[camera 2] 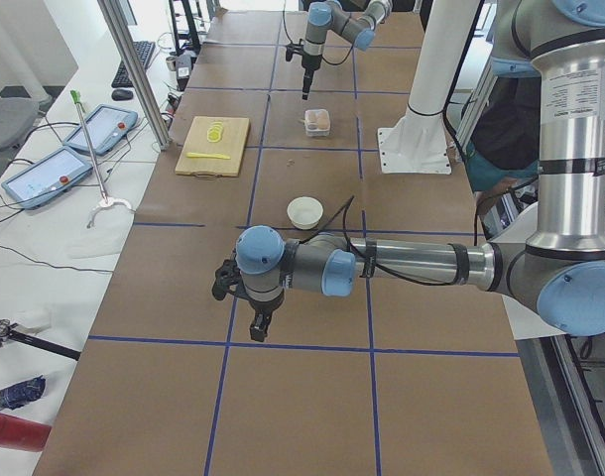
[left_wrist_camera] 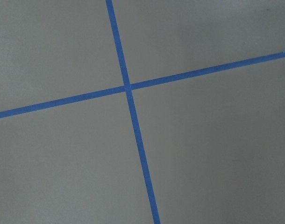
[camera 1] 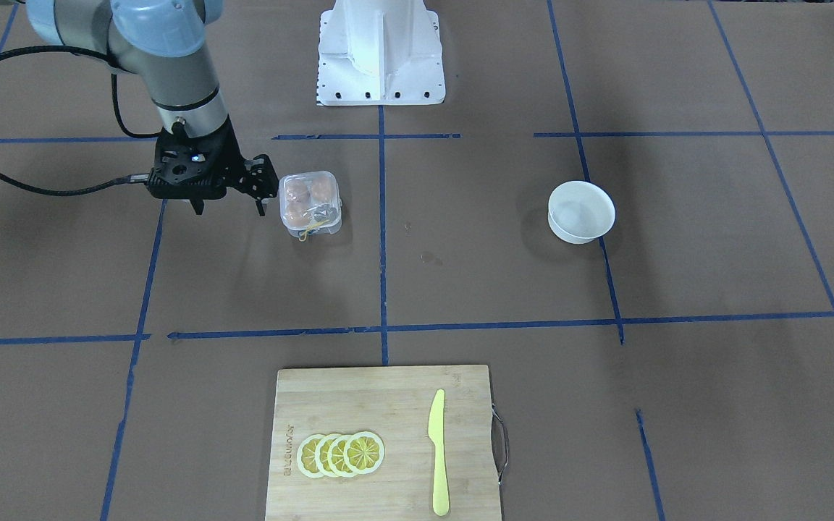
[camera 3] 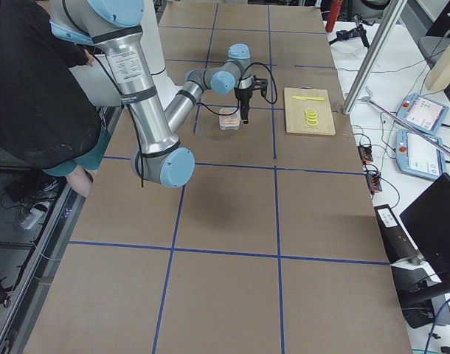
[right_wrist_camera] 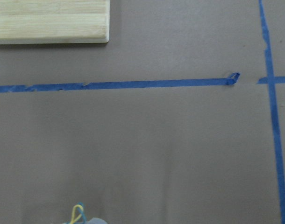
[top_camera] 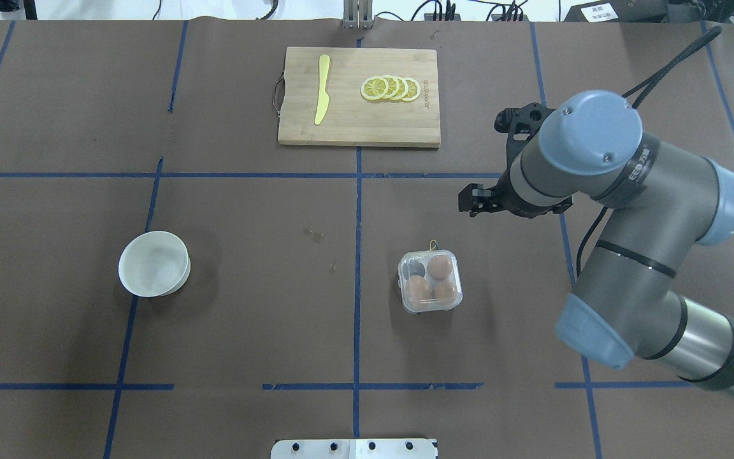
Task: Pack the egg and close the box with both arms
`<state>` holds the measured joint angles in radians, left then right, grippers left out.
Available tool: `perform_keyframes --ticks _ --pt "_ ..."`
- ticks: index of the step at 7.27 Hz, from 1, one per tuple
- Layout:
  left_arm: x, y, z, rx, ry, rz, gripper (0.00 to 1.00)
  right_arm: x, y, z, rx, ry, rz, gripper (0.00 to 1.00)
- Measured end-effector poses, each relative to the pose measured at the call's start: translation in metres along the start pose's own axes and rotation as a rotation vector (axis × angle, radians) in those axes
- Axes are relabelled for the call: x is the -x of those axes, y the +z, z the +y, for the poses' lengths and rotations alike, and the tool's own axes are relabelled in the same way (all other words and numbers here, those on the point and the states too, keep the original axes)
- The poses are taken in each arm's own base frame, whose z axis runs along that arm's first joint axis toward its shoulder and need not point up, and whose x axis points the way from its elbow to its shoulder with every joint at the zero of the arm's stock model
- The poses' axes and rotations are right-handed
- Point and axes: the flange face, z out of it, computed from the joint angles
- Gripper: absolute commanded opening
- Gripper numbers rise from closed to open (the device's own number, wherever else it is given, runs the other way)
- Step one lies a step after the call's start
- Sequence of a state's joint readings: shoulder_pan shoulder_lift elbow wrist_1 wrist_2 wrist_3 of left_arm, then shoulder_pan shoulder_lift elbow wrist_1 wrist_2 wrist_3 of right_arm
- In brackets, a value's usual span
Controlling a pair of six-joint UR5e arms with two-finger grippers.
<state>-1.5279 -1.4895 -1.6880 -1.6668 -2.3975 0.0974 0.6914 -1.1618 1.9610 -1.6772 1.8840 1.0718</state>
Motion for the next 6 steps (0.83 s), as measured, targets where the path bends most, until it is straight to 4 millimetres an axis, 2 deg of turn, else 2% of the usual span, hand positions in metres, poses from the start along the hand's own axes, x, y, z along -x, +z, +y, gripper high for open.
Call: perform_keyframes --ticks 1,3,4,6 --pt "0.000 0.000 0.000 0.000 0.001 -0.001 1.00 -0.044 -0.004 -0.022 0.020 -0.053 0.019 1.00" --pt "0.000 0.000 0.000 -0.004 0.005 -0.001 1.00 -0.161 -0.011 -0.056 0.052 -0.165 0.074 1.00" --pt "-0.001 0.000 0.000 -0.007 0.010 -0.001 1.00 -0.220 -0.015 -0.065 0.070 -0.180 0.098 1.00" --pt "-0.001 0.000 -0.001 -0.015 0.018 -0.002 1.00 -0.339 -0.016 -0.073 0.126 -0.070 0.122 1.00"
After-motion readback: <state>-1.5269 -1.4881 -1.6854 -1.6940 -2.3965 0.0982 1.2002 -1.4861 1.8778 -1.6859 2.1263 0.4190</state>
